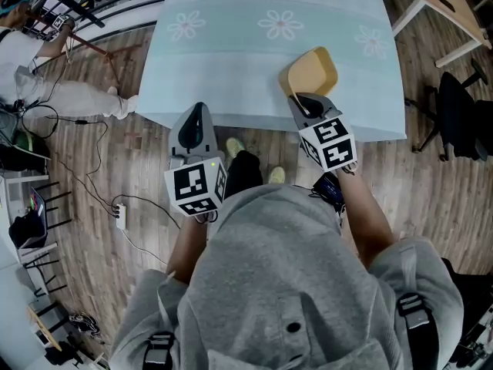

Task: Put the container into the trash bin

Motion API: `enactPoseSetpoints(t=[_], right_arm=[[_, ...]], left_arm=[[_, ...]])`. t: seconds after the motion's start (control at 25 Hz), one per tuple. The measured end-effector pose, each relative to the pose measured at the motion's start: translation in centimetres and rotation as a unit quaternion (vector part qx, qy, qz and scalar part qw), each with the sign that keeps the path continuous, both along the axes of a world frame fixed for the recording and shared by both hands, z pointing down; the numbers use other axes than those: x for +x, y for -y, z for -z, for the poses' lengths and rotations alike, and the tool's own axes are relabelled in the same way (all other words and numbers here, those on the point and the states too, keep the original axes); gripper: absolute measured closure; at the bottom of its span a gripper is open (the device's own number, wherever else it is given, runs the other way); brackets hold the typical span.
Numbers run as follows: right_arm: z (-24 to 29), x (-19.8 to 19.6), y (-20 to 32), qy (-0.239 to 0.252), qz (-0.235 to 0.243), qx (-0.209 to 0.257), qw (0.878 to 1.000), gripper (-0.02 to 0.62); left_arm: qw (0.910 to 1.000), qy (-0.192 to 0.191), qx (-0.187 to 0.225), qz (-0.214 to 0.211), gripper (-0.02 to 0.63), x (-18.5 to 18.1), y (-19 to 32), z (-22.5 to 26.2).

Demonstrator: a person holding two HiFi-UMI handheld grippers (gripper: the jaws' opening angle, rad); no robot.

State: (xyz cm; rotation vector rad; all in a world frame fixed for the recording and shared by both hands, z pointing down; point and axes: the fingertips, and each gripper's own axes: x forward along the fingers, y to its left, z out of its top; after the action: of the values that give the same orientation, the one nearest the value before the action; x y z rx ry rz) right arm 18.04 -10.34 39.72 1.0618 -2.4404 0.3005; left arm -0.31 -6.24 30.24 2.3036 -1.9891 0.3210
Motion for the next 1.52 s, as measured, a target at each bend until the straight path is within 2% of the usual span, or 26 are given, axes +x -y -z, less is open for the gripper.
enactPoseSetpoints(t=[0.4, 0.72, 1.16, 1.52], right_arm=[[0.1, -1.9, 0.1, -0.009, 0.011, -0.003, 1.000, 0.561], [0.7, -6.1, 0.1, -0.016, 0.037, -0.007, 0.999, 0.561], [0.0, -16.3, 0.0, -0.025, 0.116, -0.019, 0.993, 0.561], [-0.7, -25.5, -2.1, -0.036, 0.205, -0.023, 0.978, 0.561]], left_arm=[[0.9996, -0.016, -0.011, 0.023, 0.588, -2.8, -0.7, -0.4], [0.9980, -0.027, -0.019, 0.053, 0.588, -7.4, -1.6, -0.3], [0.9911, -0.034, -0.031, 0.125, 0.588, -16.4, -3.6, -0.8], [0.9783, -0.042, -0.032, 0.200, 0.588, -23.8, -7.7, -1.5]])
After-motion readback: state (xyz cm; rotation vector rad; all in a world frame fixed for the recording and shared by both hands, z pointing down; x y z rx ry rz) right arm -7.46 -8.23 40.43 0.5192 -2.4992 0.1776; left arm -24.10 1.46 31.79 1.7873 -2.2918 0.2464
